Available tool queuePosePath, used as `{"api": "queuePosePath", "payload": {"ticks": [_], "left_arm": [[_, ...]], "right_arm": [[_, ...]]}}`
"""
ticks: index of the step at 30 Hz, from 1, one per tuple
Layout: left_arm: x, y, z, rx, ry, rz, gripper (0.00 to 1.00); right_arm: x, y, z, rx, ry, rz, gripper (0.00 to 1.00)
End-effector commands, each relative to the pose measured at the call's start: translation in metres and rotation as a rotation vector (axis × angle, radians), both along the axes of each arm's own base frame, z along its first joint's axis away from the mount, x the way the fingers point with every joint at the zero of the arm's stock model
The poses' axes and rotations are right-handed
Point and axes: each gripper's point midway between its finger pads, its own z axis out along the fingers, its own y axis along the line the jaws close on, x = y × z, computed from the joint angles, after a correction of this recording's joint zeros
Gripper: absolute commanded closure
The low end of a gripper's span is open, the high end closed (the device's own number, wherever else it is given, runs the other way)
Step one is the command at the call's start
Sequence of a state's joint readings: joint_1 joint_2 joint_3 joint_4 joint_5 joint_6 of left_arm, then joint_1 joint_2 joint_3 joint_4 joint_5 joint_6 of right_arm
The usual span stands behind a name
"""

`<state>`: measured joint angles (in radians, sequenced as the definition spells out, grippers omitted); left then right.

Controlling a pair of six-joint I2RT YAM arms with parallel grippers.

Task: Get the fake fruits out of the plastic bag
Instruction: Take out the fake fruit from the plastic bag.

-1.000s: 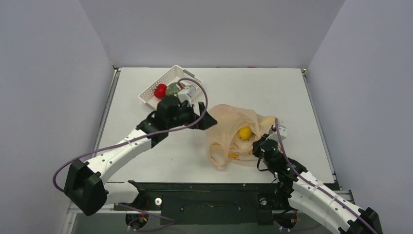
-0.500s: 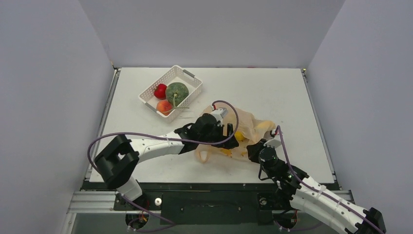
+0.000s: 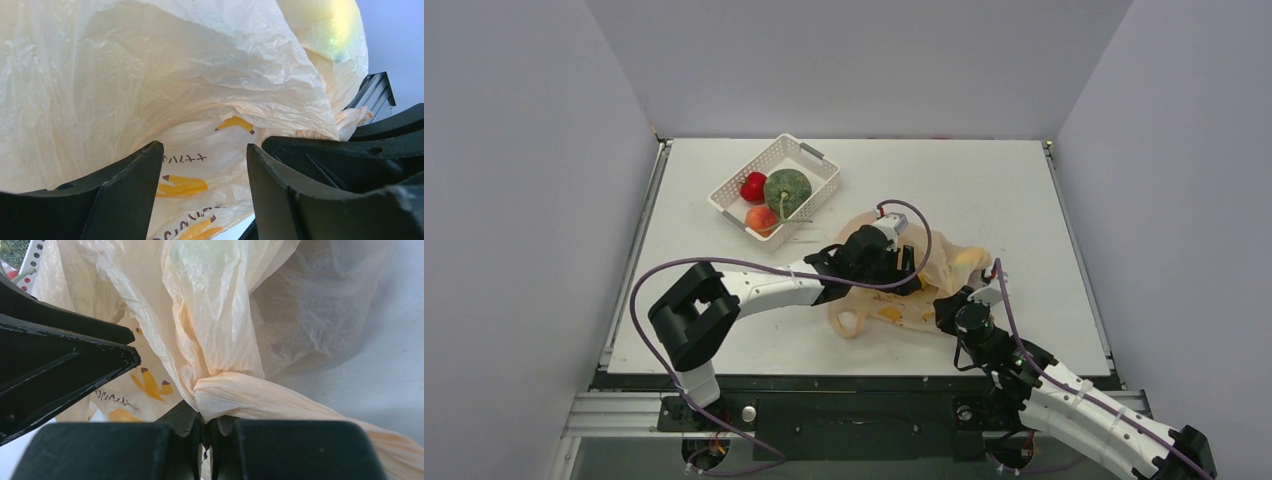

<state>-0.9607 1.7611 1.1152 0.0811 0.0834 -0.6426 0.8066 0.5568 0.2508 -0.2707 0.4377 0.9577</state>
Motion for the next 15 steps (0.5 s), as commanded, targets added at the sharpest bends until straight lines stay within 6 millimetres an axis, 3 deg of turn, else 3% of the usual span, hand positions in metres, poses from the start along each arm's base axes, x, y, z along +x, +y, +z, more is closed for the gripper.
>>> {"api": "queuePosePath", "payload": {"ticks": [1, 6, 15], "left_arm": [[0.013, -0.014, 0.007, -0.015, -0.073, -0.008, 0.42], [0.025, -0.016, -0.015, 0.030, -0.093, 0.015, 0.42], [0.058, -0.026, -0.042, 0.091, -0.135, 0.095, 0.22]], "right_arm": [[0.005, -0.003, 0.008, 0.007, -0.030, -0.033, 1.00], [0.005, -0.003, 0.008, 0.005, -0.031, -0.034, 1.00], [0.005, -0.003, 0.012, 0.004, -0.037, -0.028, 1.00]]}}
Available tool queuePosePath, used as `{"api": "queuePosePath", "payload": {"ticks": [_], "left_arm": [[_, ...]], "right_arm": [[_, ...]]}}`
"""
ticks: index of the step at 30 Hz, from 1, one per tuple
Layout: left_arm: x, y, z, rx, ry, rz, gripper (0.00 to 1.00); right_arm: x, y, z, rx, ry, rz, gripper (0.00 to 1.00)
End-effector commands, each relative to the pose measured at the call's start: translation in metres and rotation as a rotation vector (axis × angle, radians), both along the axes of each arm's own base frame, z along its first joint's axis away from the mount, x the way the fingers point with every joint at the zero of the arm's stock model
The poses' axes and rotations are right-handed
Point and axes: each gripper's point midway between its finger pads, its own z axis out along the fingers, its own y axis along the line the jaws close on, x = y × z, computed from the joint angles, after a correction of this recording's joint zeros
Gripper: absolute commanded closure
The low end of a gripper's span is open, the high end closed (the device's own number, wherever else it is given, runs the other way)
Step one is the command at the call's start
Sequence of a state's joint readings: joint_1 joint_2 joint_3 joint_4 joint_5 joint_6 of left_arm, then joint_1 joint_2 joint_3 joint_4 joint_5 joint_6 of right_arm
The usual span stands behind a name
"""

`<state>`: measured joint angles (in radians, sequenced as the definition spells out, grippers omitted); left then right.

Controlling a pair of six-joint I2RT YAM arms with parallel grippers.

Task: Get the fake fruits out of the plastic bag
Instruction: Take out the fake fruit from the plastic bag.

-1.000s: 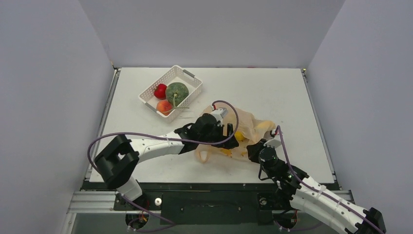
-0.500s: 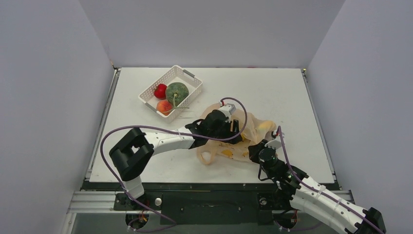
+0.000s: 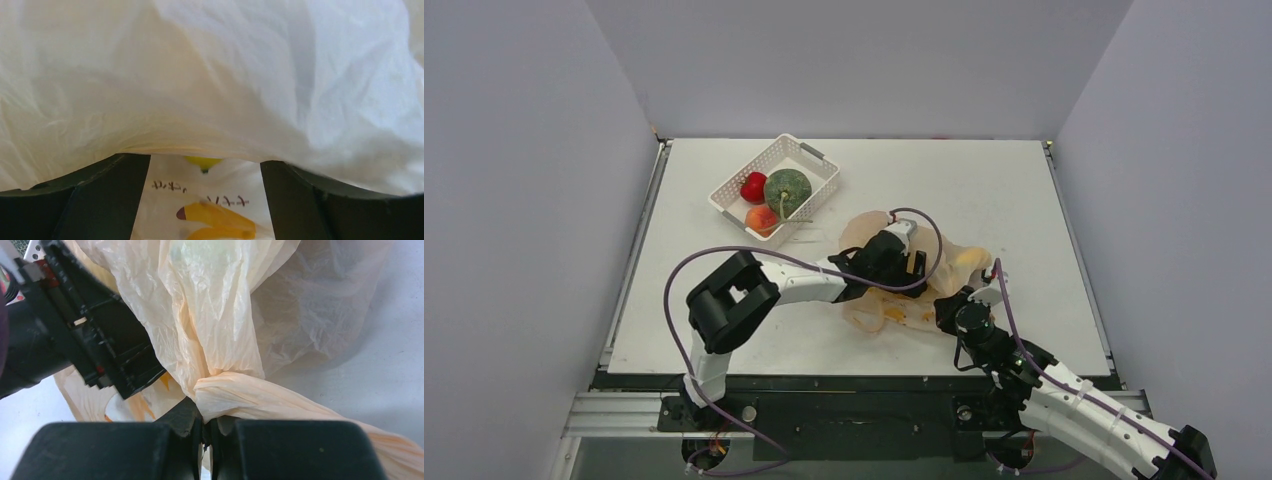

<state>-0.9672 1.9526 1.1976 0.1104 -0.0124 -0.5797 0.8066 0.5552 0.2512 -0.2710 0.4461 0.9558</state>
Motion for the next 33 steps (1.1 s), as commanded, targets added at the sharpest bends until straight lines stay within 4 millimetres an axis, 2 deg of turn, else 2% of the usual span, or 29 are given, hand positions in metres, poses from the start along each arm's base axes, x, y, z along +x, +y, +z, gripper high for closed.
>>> {"api": "queuePosePath", "payload": {"ticks": [1, 5, 8, 10, 11, 14, 16, 19, 20, 21, 23, 29, 33], "left_arm": [[0.032, -0.017, 0.007, -0.026, -0.087, 0.051, 0.21], [0.038, -0.029, 0.001, -0.055, -0.075, 0.057, 0.18], [0.043, -0.034, -0.002, -0.059, -0.079, 0.065, 0.22], [0.046, -0.037, -0.003, -0.059, -0.077, 0.065, 0.29], [0.045, -0.039, -0.001, -0.064, -0.075, 0.059, 0.37], [0.044, -0.040, 0.005, -0.082, -0.078, 0.048, 0.48], [0.040, -0.041, 0.010, -0.092, -0.068, 0.030, 0.58], [0.034, -0.041, 0.016, -0.092, -0.050, 0.007, 0.80], [0.033, -0.040, 0.017, -0.089, -0.048, 0.006, 0.84], [0.029, -0.038, 0.019, -0.084, -0.037, -0.007, 0.94], [0.023, -0.036, 0.024, -0.076, -0.022, -0.024, 1.00], [0.002, -0.026, 0.043, -0.077, 0.020, -0.087, 1.00], [-0.018, -0.020, 0.054, -0.137, 0.114, -0.109, 1.00]], "right_arm": [[0.004, -0.002, 0.012, 0.006, -0.032, -0.021, 1.00], [0.004, -0.005, 0.014, 0.004, -0.038, -0.030, 1.00], [0.004, -0.006, 0.014, 0.002, -0.040, -0.033, 1.00], [0.004, -0.006, 0.014, 0.001, -0.038, -0.031, 1.00], [0.003, -0.005, 0.014, 0.000, -0.037, -0.031, 1.00], [0.003, -0.007, 0.014, -0.008, -0.034, -0.032, 1.00], [0.003, -0.008, 0.013, -0.015, -0.034, -0.037, 1.00], [0.003, -0.011, 0.012, -0.020, -0.035, -0.048, 1.00], [0.003, -0.011, 0.013, -0.020, -0.037, -0.051, 1.00], [0.004, -0.013, 0.012, -0.021, -0.037, -0.058, 1.00], [0.004, -0.015, 0.013, -0.024, -0.039, -0.073, 1.00], [0.008, -0.032, 0.013, -0.041, -0.044, -0.176, 1.00], [0.014, -0.050, 0.004, -0.043, -0.001, -0.255, 1.00]]}}
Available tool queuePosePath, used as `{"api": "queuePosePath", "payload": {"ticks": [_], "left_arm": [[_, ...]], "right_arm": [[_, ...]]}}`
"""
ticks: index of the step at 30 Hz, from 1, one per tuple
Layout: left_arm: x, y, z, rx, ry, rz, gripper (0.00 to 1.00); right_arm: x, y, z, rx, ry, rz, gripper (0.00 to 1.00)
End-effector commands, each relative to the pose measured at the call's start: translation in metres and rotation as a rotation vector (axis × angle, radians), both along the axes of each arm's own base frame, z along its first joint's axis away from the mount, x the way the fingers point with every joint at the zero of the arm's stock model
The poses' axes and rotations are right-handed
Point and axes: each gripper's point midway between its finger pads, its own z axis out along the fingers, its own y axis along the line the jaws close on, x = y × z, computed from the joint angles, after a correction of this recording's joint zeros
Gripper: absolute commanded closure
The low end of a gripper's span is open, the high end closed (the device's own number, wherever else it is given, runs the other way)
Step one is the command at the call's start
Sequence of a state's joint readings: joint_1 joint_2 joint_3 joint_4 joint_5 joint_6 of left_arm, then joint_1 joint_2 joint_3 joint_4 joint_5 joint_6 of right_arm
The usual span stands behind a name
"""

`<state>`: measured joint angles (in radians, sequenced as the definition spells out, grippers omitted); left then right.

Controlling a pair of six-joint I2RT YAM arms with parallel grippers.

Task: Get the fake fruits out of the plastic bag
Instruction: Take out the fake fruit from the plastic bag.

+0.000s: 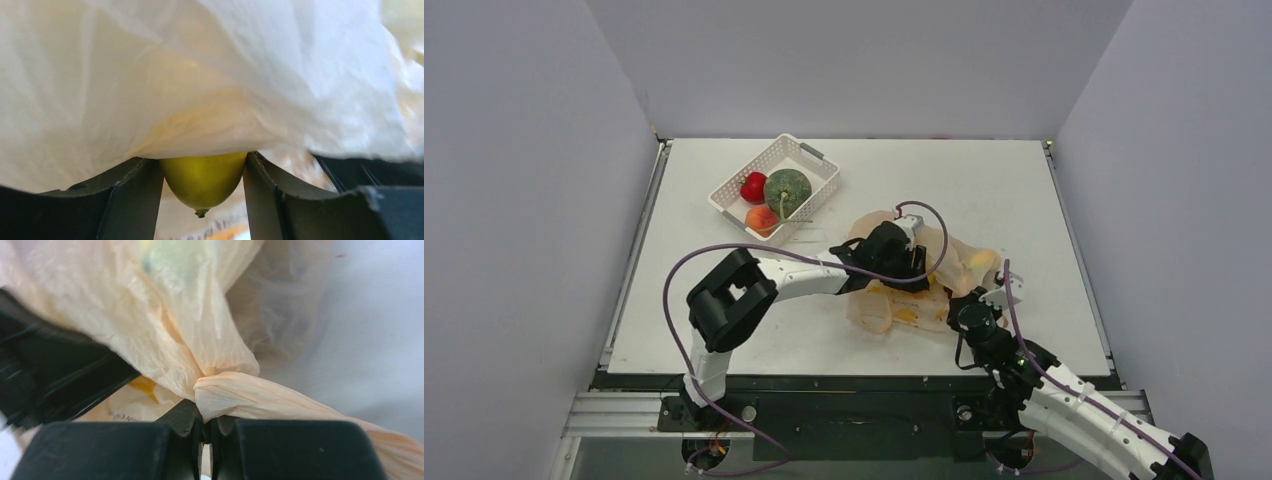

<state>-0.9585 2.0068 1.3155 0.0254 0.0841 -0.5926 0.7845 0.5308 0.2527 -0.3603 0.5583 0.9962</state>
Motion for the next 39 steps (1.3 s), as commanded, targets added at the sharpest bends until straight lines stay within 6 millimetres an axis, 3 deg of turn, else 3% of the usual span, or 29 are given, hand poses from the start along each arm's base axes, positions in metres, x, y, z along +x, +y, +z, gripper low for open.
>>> {"api": "queuePosePath", "payload": {"ticks": [1, 9, 18, 28, 33, 34, 38, 39], "left_arm": [[-0.021, 0.003, 0.048, -0.128, 0.075, -0.059, 1.00], [-0.052, 0.011, 0.069, -0.195, 0.166, -0.132, 1.00], [-0.079, 0.030, 0.077, -0.165, 0.182, -0.217, 1.00], [-0.095, 0.030, 0.135, -0.288, 0.109, -0.335, 1.00], [-0.090, 0.048, 0.181, -0.410, 0.025, -0.384, 1.00], [-0.083, 0.056, 0.198, -0.453, -0.012, -0.379, 1.00], [-0.051, 0.092, 0.234, -0.541, -0.079, -0.294, 1.00], [-0.029, 0.106, 0.237, -0.532, -0.108, -0.217, 1.00]], "right_arm": [[0.014, -0.024, 0.007, 0.017, 0.011, -0.129, 1.00], [0.019, -0.045, -0.004, 0.002, 0.063, -0.147, 1.00], [0.022, -0.049, 0.001, 0.007, 0.059, -0.149, 1.00], [0.021, -0.045, 0.003, 0.012, 0.065, -0.124, 1.00], [0.021, -0.043, 0.004, 0.003, 0.062, -0.102, 1.00], [0.022, -0.042, 0.004, 0.001, 0.061, -0.098, 1.00], [0.023, -0.039, 0.004, -0.008, 0.067, -0.073, 1.00], [0.023, -0.038, 0.004, -0.012, 0.071, -0.066, 1.00]]}}
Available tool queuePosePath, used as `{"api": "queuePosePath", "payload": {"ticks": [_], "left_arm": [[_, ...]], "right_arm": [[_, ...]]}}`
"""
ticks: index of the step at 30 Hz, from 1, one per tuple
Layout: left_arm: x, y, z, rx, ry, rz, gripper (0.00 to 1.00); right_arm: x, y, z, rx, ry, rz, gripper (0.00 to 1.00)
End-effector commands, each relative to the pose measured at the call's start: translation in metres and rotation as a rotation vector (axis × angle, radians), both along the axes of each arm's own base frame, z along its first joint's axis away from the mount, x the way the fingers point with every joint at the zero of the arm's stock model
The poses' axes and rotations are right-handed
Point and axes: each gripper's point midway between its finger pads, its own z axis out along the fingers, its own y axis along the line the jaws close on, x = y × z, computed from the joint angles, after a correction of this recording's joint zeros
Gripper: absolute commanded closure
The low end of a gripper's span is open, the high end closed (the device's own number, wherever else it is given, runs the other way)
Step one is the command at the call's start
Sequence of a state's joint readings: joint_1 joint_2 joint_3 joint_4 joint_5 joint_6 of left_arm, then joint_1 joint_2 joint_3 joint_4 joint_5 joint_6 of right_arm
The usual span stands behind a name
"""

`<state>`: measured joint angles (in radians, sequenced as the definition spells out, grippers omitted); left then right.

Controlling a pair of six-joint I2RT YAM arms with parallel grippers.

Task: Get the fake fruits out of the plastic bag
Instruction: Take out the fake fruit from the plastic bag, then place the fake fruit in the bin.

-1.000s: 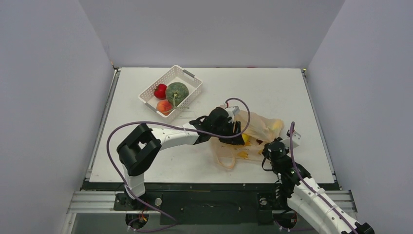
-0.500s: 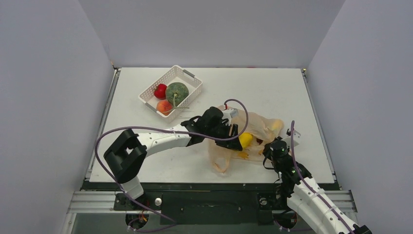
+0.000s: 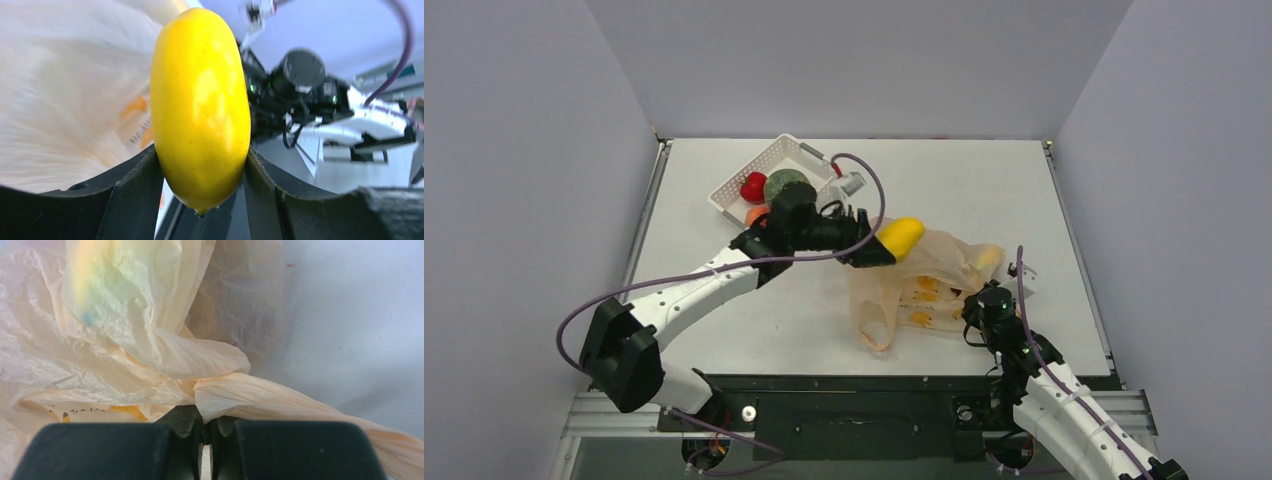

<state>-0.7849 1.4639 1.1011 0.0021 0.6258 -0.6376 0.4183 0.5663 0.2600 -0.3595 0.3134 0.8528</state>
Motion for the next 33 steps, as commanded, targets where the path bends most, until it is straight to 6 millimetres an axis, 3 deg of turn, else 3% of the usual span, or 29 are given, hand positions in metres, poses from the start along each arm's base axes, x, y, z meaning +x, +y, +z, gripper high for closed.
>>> {"api": "queuePosePath", "payload": {"ticks": [1, 2, 3, 4, 8, 12, 13, 14, 15, 16, 17, 18, 19, 20, 21, 22, 23, 24, 25, 26, 27, 28, 30, 31, 33], "left_arm": [[0.045, 0.043, 0.057, -0.119, -0.116, 0.147, 1.00], [0.074, 0.061, 0.059, -0.092, -0.141, 0.274, 1.00], [0.085, 0.076, 0.048, -0.030, -0.103, 0.351, 1.00], [0.114, 0.107, 0.038, 0.049, -0.077, 0.527, 1.00], [0.180, 0.184, 0.021, 0.128, 0.006, 0.906, 1.00], [0.230, 0.216, 0.012, 0.074, 0.051, 1.064, 1.00], [0.240, 0.219, 0.018, 0.058, 0.048, 1.083, 1.00], [0.253, 0.225, 0.002, 0.084, 0.073, 1.115, 1.00], [0.263, 0.227, 0.006, 0.071, 0.079, 1.136, 1.00], [0.275, 0.232, -0.011, 0.094, 0.105, 1.167, 1.00], [0.284, 0.234, -0.006, 0.077, 0.102, 1.190, 1.00], [0.294, 0.236, -0.022, 0.099, 0.121, 1.214, 1.00], [0.305, 0.239, -0.016, 0.088, 0.110, 1.242, 1.00], [0.315, 0.244, -0.032, 0.119, 0.122, 1.283, 1.00], [0.325, 0.244, -0.024, 0.103, 0.108, 1.299, 1.00], [0.334, 0.247, -0.041, 0.134, 0.126, 1.322, 1.00], [0.345, 0.249, -0.032, 0.120, 0.111, 1.338, 1.00], [0.352, 0.248, -0.050, 0.151, 0.136, 1.341, 1.00], [0.361, 0.248, -0.040, 0.131, 0.121, 1.343, 1.00], [0.367, 0.247, -0.056, 0.155, 0.146, 1.341, 1.00], [0.373, 0.245, -0.048, 0.138, 0.147, 1.335, 1.00], [0.378, 0.243, -0.061, 0.155, 0.165, 1.329, 1.00], [0.389, 0.239, -0.057, 0.148, 0.167, 1.315, 0.86], [0.390, 0.237, -0.068, 0.166, 0.188, 1.310, 0.81], [0.393, 0.235, -0.070, 0.161, 0.198, 1.306, 0.68]], "right_arm": [[0.011, 0.007, 0.020, 0.002, -0.040, 0.033, 1.00], [0.011, 0.007, 0.020, 0.000, -0.040, 0.036, 1.00], [0.011, 0.007, 0.020, 0.000, -0.042, 0.039, 1.00], [0.011, 0.008, 0.020, 0.001, -0.042, 0.043, 1.00], [0.011, 0.010, 0.020, 0.007, -0.046, 0.048, 1.00], [0.010, 0.011, 0.020, 0.007, -0.047, 0.053, 1.00], [0.010, 0.011, 0.020, 0.006, -0.047, 0.055, 1.00], [0.010, 0.011, 0.020, 0.005, -0.046, 0.056, 1.00], [0.010, 0.011, 0.020, 0.006, -0.046, 0.057, 1.00], [0.010, 0.011, 0.020, 0.004, -0.045, 0.058, 1.00], [0.010, 0.011, 0.021, 0.005, -0.047, 0.058, 1.00], [0.010, 0.011, 0.020, 0.005, -0.047, 0.059, 1.00], [0.010, 0.011, 0.020, 0.005, -0.046, 0.060, 1.00], [0.010, 0.012, 0.020, 0.005, -0.046, 0.060, 1.00], [0.010, 0.012, 0.020, 0.004, -0.047, 0.060, 1.00], [0.010, 0.011, 0.021, 0.005, -0.048, 0.059, 1.00], [0.010, 0.012, 0.021, 0.005, -0.048, 0.061, 1.00], [0.010, 0.012, 0.022, 0.006, -0.050, 0.062, 1.00], [0.010, 0.012, 0.021, 0.005, -0.049, 0.063, 1.00], [0.010, 0.012, 0.022, 0.007, -0.052, 0.063, 1.00], [0.009, 0.012, 0.022, 0.008, -0.051, 0.063, 1.00], [0.009, 0.013, 0.022, 0.010, -0.053, 0.065, 1.00], [0.009, 0.012, 0.022, 0.011, -0.055, 0.063, 1.00], [0.009, 0.013, 0.022, 0.010, -0.055, 0.065, 1.00], [0.009, 0.013, 0.023, 0.010, -0.055, 0.066, 1.00]]}}
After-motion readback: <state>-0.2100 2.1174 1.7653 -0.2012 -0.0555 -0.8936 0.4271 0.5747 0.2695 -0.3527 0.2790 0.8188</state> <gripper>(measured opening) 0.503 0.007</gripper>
